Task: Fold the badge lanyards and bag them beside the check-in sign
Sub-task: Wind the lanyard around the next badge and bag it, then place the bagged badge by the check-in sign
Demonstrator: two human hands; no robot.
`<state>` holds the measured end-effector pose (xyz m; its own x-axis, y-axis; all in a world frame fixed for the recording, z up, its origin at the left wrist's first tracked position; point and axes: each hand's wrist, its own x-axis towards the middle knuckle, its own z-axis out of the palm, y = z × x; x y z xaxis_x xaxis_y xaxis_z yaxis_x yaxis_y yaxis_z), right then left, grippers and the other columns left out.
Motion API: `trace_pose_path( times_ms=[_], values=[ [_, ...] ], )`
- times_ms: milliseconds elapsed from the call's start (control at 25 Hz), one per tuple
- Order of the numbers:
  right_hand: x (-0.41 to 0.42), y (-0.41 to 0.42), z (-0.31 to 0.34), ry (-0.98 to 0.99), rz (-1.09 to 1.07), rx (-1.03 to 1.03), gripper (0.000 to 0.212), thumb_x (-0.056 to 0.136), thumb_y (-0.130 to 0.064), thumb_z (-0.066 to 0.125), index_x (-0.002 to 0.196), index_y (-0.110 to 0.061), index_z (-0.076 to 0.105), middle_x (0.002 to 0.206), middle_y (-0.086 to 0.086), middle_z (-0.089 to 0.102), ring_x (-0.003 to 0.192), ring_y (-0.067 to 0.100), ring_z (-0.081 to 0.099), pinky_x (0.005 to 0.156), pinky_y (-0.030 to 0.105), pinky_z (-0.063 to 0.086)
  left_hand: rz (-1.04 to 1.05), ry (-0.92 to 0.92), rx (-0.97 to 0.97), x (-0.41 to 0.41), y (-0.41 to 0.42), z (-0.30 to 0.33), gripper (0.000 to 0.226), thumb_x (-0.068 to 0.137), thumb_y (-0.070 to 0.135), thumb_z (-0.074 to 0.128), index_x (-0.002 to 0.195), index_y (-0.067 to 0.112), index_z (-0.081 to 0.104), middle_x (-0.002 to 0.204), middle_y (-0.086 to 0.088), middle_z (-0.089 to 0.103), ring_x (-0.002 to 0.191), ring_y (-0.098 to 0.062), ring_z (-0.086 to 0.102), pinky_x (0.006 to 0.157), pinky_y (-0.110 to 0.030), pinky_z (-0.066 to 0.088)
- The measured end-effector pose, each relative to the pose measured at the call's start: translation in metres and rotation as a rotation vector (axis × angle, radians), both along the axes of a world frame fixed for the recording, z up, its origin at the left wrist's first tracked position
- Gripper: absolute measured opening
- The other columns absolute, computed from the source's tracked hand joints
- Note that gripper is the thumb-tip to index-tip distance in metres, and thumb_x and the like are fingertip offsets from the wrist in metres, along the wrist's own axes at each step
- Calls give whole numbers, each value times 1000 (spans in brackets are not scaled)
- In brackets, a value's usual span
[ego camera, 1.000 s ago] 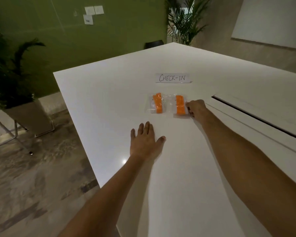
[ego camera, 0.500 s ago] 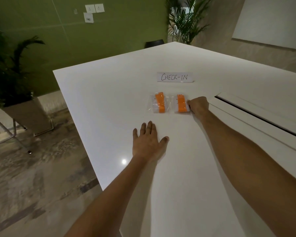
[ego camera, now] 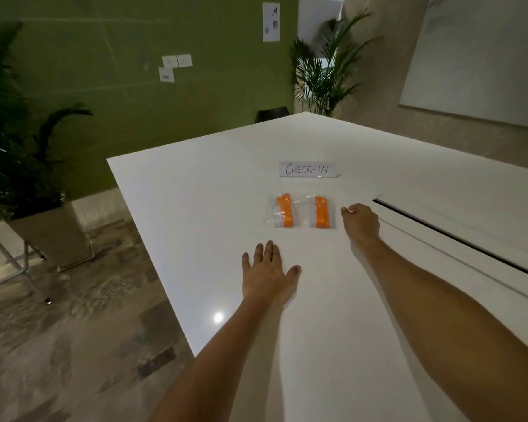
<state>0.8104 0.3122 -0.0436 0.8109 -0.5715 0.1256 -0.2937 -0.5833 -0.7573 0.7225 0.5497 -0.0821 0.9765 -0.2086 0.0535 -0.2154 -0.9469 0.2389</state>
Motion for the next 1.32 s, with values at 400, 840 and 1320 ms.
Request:
trace_pose_path(
  times_ms=[400, 840, 1320],
  values=[
    [-116, -57, 31, 140, 359, -857, 34, 97, -36, 42, 124, -22, 57, 124, -1, 59, 111, 24, 60, 88, 36, 47, -47, 25, 35, -6, 1, 10, 81, 87, 63, 9, 150, 12, 1, 160, -2, -2, 146, -18, -11, 117, -50, -9],
    [-257, -142, 60, 237, 153, -850, 36, 97, -39, 40, 125, -23, 56, 125, 0, 57, 117, 21, 55, 93, 36, 44, -295, -90, -6, -46, -79, 48, 76, 94, 61, 13, 151, 13, 2, 160, -2, 0, 147, -20, -9, 116, -53, -6],
    [-458, -233, 63, 369, -121, -779, 38, 96, -37, 45, 127, -19, 55, 125, 4, 58, 117, 25, 54, 95, 39, 44, -658, -102, -105, -177, -267, 76, 77, 91, 63, 8, 150, 14, 0, 160, 1, 0, 147, -18, -8, 117, -50, -4]
  ],
)
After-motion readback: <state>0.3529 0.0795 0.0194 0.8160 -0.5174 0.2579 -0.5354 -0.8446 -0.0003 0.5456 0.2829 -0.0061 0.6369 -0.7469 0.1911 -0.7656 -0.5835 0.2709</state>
